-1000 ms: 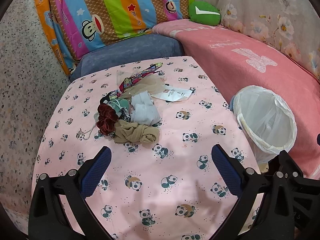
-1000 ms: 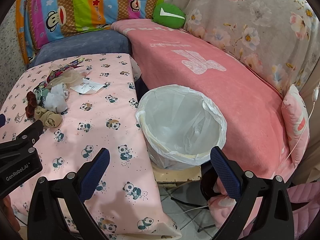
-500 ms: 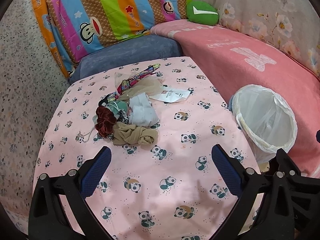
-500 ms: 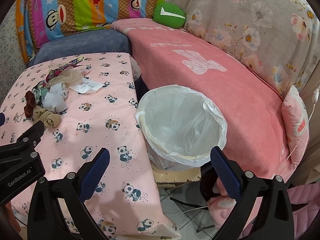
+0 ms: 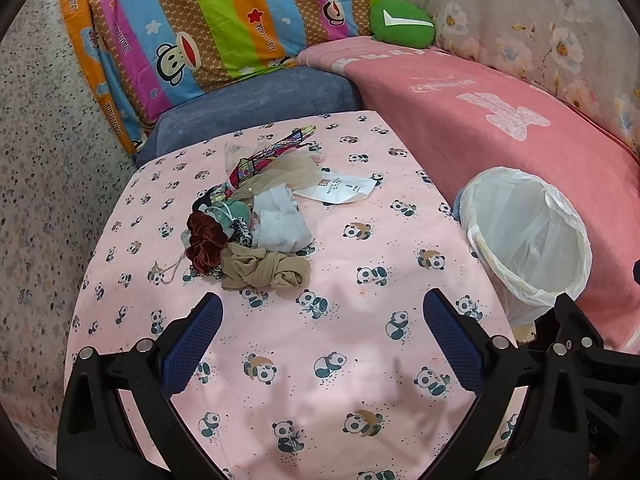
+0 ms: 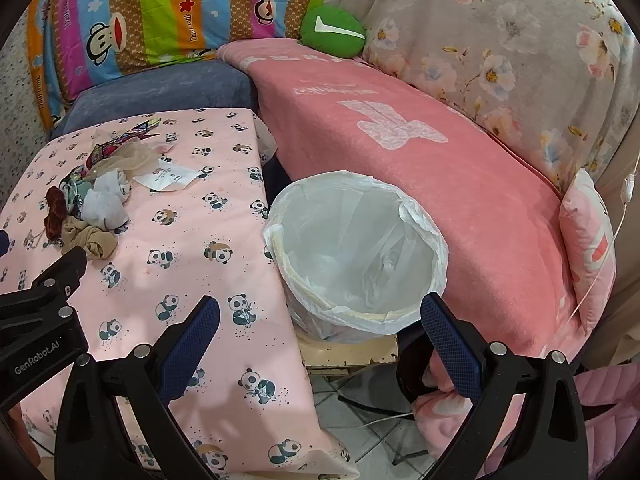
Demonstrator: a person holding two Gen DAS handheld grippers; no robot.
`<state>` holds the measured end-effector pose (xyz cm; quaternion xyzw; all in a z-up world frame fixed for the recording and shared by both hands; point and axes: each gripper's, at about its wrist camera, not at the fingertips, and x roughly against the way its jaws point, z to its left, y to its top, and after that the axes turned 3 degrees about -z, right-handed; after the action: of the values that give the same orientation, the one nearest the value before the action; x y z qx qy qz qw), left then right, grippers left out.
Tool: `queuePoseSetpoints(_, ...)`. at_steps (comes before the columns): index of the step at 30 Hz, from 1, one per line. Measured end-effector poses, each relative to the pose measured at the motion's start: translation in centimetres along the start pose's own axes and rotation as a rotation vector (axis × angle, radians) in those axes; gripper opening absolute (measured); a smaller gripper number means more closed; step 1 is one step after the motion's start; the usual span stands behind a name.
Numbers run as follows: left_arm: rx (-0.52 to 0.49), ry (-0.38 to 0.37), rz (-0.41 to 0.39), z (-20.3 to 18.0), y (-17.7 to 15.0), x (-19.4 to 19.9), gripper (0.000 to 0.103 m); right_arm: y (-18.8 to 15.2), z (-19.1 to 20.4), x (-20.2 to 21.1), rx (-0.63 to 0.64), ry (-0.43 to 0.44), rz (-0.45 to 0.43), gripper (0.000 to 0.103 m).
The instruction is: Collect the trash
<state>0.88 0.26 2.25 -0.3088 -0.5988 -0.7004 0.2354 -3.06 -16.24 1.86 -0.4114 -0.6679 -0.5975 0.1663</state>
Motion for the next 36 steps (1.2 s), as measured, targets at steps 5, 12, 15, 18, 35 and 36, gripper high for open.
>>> queuePoseSetpoints(5, -0.001, -0.003, -0.003, -0.2, 0.0, 0.1, 0.096, 0.0, -0.2, 0.0, -0.005, -0.002, -0.003, 0.096)
queuePoseSetpoints(12, 0.0, -0.004, -0.004, -0.3, 0.0, 0.1, 0.096, 0.0, -0.3, 0.1, -0.009, -0.007, -0.005, 0.096)
queuePoseSetpoints(15, -0.001, -0.002, -0.004, -0.3, 0.0, 0.1, 0.096, 0.0, -0.2, 0.1, -0.009, -0.007, -0.007, 0.096)
queuePoseSetpoints(18, -0.001, -0.004, -0.005, -0.4, 0.0, 0.1, 0.096, 0.1, -0.3, 0.2, -0.01, -0.007, -0.009, 0.096)
queuePoseSetpoints(35, 0.005, -0.063, 0.019, 0.4, 0.7, -0.4, 0.096, 0.8, 0.0, 1.0, -0.032, -0.017, -0.04, 0.096)
queuePoseSetpoints(36, 0.007, -0.065, 0.016, 0.6, 0.8, -0.5, 0.096, 0.8, 0.0, 1.0, -0.037, -0.014, -0.044, 0.096)
